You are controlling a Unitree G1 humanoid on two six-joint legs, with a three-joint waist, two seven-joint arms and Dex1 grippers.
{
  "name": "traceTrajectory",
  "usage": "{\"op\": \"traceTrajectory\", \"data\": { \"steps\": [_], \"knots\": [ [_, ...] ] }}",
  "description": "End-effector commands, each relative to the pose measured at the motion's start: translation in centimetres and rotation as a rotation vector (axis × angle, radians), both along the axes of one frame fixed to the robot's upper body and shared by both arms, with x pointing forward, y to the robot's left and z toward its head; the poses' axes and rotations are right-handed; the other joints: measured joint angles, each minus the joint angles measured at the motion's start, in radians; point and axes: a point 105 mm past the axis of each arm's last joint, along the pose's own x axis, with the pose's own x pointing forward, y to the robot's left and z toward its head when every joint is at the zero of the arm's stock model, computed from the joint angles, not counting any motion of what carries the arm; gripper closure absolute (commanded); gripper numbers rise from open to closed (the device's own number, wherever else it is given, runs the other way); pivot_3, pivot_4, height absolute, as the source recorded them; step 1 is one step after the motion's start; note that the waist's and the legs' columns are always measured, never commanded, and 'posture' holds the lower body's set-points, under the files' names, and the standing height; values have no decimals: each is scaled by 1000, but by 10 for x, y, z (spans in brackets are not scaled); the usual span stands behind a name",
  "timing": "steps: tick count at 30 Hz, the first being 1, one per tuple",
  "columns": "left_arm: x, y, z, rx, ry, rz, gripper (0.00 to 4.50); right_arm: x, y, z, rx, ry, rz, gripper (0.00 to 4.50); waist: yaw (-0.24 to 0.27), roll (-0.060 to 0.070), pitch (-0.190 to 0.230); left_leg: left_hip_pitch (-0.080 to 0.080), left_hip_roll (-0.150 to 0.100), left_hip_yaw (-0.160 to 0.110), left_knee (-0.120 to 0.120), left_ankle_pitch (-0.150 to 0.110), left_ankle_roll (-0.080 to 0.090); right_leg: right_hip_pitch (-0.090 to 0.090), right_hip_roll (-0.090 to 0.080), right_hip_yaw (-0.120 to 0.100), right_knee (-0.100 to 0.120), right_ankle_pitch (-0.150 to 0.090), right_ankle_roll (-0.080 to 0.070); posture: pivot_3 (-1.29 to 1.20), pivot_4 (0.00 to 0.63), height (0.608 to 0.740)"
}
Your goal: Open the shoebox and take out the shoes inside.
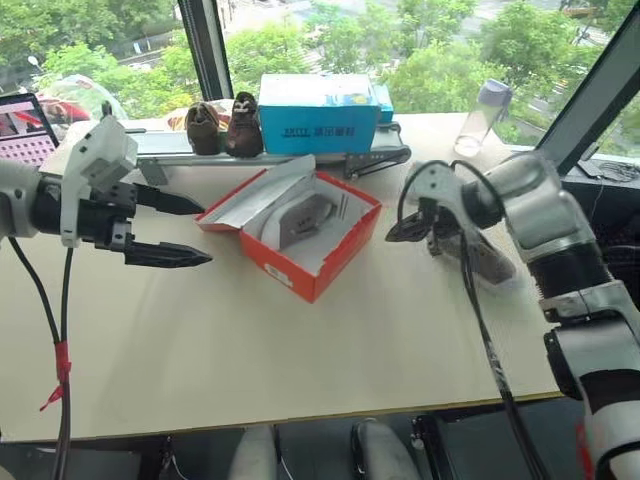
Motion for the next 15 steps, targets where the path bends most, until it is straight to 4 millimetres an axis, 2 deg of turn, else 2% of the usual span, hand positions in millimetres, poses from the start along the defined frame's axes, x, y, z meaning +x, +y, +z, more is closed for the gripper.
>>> {"op": "traceTrajectory", "data": {
  "steps": [1, 3, 6, 8, 10, 15],
  "knots": [
    [-2, -2, 12, 3, -53, -16, 0, 11, 29, 36, 68, -224, 51, 3108, -12, 0, 0, 0, 0, 0, 0, 0, 0, 0, 0, 0, 0, 0, 0, 0, 150, 740],
    [-1, -3, 13, 3, -55, -20, 0, 25, 44, 37, 56, -318, 57, 2263, -18, 0, 0, 0, 0, 0, -1, 0, 0, 0, 1, 1, 0, 0, 0, 0, 150, 740],
    [0, -4, 14, 4, -56, -22, 0, 37, 60, 32, 49, -372, 68, 1338, -19, 0, 0, -1, 0, 0, -1, 0, 0, -1, 1, 1, 0, 0, 0, 0, 150, 740],
    [-1, -4, 15, 4, -58, -21, 0, 46, 71, 21, 0, -421, 85, 527, -14, 0, 0, -4, 0, 0, -1, 0, 0, -3, 1, 1, 0, 0, 0, 0, 150, 740],
    [-1, -3, 15, 5, -58, -19, 0, 53, 77, 11, -49, -463, 90, 50, -11, 0, 0, -6, 0, 0, -1, 0, 0, -5, 1, 1, 0, 0, 0, 0, 150, 740],
    [-6, -1, 15, 5, -47, -1, 0, 69, 86, -3, -146, -584, 55, 50, -12, 0, 0, -8, 0, 0, 0, 0, 0, -7, 1, 1, 0, 2, -1, 0, 150, 740]
  ]
}}
